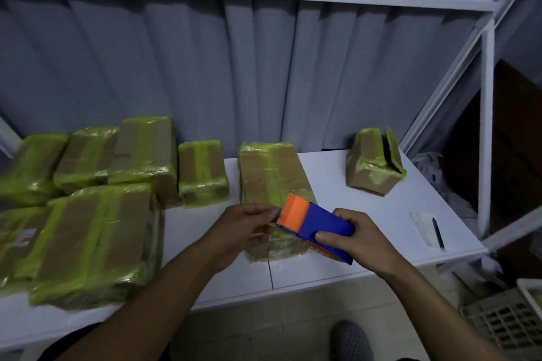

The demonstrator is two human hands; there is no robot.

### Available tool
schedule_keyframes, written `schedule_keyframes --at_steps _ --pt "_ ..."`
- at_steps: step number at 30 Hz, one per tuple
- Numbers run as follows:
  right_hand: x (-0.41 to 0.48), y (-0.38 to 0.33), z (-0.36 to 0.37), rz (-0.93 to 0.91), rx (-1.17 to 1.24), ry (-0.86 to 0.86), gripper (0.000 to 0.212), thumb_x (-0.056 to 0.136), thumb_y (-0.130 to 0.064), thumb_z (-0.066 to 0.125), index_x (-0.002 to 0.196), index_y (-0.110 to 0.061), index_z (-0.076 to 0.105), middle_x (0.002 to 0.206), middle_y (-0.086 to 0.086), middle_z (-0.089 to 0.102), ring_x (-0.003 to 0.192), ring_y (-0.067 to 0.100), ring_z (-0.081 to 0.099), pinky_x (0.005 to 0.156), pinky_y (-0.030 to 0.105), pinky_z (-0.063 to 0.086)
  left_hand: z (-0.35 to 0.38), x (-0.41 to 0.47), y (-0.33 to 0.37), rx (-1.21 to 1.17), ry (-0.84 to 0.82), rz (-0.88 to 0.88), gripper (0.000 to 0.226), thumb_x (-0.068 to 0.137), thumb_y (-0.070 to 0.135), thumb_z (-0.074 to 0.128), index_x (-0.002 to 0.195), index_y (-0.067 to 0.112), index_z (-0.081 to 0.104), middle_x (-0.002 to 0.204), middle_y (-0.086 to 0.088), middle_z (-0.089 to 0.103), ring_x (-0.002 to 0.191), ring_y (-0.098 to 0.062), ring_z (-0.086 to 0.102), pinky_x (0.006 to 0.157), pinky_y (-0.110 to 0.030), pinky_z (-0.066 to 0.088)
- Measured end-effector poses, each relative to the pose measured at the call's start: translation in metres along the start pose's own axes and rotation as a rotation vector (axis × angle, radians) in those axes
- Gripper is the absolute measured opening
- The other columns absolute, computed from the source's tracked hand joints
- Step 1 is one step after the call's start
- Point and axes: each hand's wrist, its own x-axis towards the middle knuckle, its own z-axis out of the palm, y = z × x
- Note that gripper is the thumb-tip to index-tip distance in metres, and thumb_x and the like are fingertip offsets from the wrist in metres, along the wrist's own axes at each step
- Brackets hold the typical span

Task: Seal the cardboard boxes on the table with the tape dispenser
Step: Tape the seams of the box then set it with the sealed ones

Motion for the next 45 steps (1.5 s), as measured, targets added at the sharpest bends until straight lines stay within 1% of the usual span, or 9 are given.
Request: schedule_keyframes --at_steps 5,9,12,16,20,24,33,39,45 --pt "0.000 0.001 0.000 0.000 0.033 0.003 0.069 0.056 -0.064 0.083 0.095 -0.009 0.070 0.087 0.007 0.072 0.084 0.030 0.071 0.074 0.037 0.061 0.000 0.002 0.002 -0.065 0.010 -0.045 0.017 0.096 0.020 0.062 0.105 0.010 0.073 0.094 -0.003 0.074 0.078 -0.013 0.066 0.080 -0.031 0.055" --pt "-0.002 0.000 0.002 0.019 0.030 -0.006 0.061 0.060 -0.058 0.082 0.096 -0.009 0.070 0.086 0.005 0.073 0.084 0.028 0.072 0.072 0.032 0.060 0.002 0.003 0.001 -0.141 0.062 -0.097 0.027 0.093 0.036 0.066 0.095 0.011 0.075 0.091 -0.004 0.074 0.076 -0.017 0.064 0.078 -0.034 0.055" --pt "-0.002 -0.003 0.002 0.044 0.010 -0.026 0.049 0.067 -0.050 0.083 0.094 -0.011 0.071 0.084 0.002 0.073 0.079 0.024 0.072 0.071 0.030 0.059 0.001 0.005 -0.005 0.023 0.122 0.034 0.015 0.087 0.026 0.075 0.093 0.012 0.077 0.087 -0.002 0.074 0.070 -0.009 0.063 0.068 -0.028 0.057" --pt "-0.002 -0.004 0.004 0.015 -0.092 0.027 0.065 0.060 -0.069 0.079 0.086 -0.009 0.070 0.079 0.009 0.068 0.073 0.031 0.067 0.066 0.038 0.054 -0.001 0.008 -0.011 0.168 0.216 0.147 0.009 0.085 0.023 0.077 0.087 0.014 0.077 0.079 0.000 0.075 0.063 -0.003 0.062 0.062 -0.022 0.048" --pt "-0.003 -0.009 0.003 -0.005 -0.173 0.054 0.055 0.067 -0.062 0.087 0.077 -0.011 0.068 0.070 0.009 0.063 0.062 0.027 0.061 0.059 0.027 0.044 -0.019 0.012 -0.007 0.253 0.313 0.215 0.005 0.086 0.021 0.076 0.087 0.016 0.076 0.083 0.000 0.076 0.065 0.000 0.064 0.059 -0.016 0.047" --pt "-0.005 -0.014 -0.013 0.046 -0.291 0.071 0.049 0.064 -0.065 0.081 0.077 -0.019 0.070 0.067 -0.005 0.068 0.060 0.010 0.065 0.055 0.016 0.046 -0.062 0.016 -0.002 0.240 0.413 0.228 0.009 0.087 0.022 0.075 0.090 0.013 0.076 0.083 -0.001 0.075 0.062 -0.006 0.056 0.058 -0.021 0.045" --pt "-0.004 -0.027 0.007 0.010 -0.491 0.061 0.051 0.064 -0.076 0.073 0.077 -0.029 0.063 0.068 -0.016 0.065 0.068 -0.007 0.064 0.053 0.008 0.044 -0.067 0.020 -0.048 0.247 0.497 0.142 0.016 0.092 0.029 0.070 0.088 0.014 0.069 0.086 0.005 0.073 0.078 -0.010 0.063 0.066 -0.024 0.045" --pt "0.012 -0.030 0.029 0.033 -0.732 0.073 0.051 0.074 -0.078 0.071 0.075 -0.027 0.064 0.070 -0.012 0.067 0.063 0.006 0.066 0.061 0.024 0.055 -0.072 0.043 -0.076 0.236 0.525 0.045 0.013 0.098 0.027 0.061 0.091 0.016 0.064 0.095 -0.001 0.069 0.088 -0.022 0.062 0.082 -0.037 0.051" --pt "0.023 -0.033 0.042 0.059 -0.845 0.091 0.048 0.079 -0.075 0.069 0.090 -0.029 0.068 0.072 -0.015 0.062 0.065 0.006 0.062 0.056 0.020 0.044 -0.076 0.066 -0.081 0.149 0.518 -0.001 0.009 0.088 0.018 0.071 0.088 0.016 0.063 0.092 -0.004 0.064 0.083 -0.023 0.058 0.073 -0.033 0.045"
